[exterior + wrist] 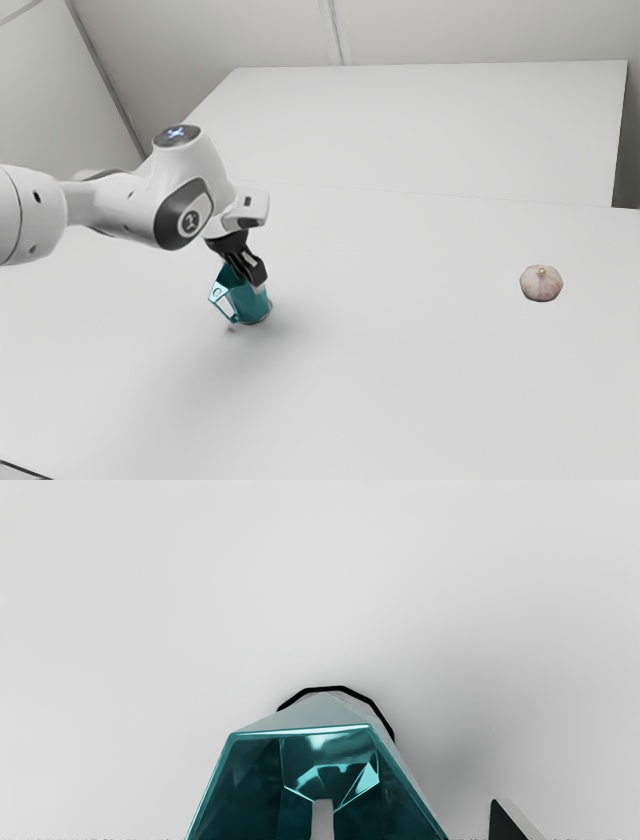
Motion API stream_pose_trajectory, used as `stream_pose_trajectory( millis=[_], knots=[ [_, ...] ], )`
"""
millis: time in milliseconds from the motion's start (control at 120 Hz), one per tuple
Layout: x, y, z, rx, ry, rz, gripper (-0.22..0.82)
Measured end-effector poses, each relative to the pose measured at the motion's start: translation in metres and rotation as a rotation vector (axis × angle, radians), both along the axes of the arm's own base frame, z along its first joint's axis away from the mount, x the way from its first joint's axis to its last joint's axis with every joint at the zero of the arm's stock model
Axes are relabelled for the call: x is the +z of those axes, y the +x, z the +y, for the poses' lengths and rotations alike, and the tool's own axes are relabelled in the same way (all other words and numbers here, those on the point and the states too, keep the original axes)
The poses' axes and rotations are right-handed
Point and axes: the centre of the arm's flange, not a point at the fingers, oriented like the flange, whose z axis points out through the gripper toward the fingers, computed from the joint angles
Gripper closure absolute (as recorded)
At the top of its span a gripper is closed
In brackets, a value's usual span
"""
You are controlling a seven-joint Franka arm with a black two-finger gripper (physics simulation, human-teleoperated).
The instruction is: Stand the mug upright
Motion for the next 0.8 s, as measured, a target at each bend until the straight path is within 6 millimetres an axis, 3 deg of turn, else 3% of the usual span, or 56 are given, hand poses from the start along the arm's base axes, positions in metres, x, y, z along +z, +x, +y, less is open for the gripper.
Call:
stream_pose_trajectory(
  millis=[267,442,800],
  knots=[
    [0.052,0.005,-0.008,0.009,-0.015,-0.056,0.24],
    [0.104,0.033,-0.016,0.028,-0.027,-0.062,0.15],
    [0.146,0.088,-0.029,0.090,-0.052,0.090,0.03]
  ],
)
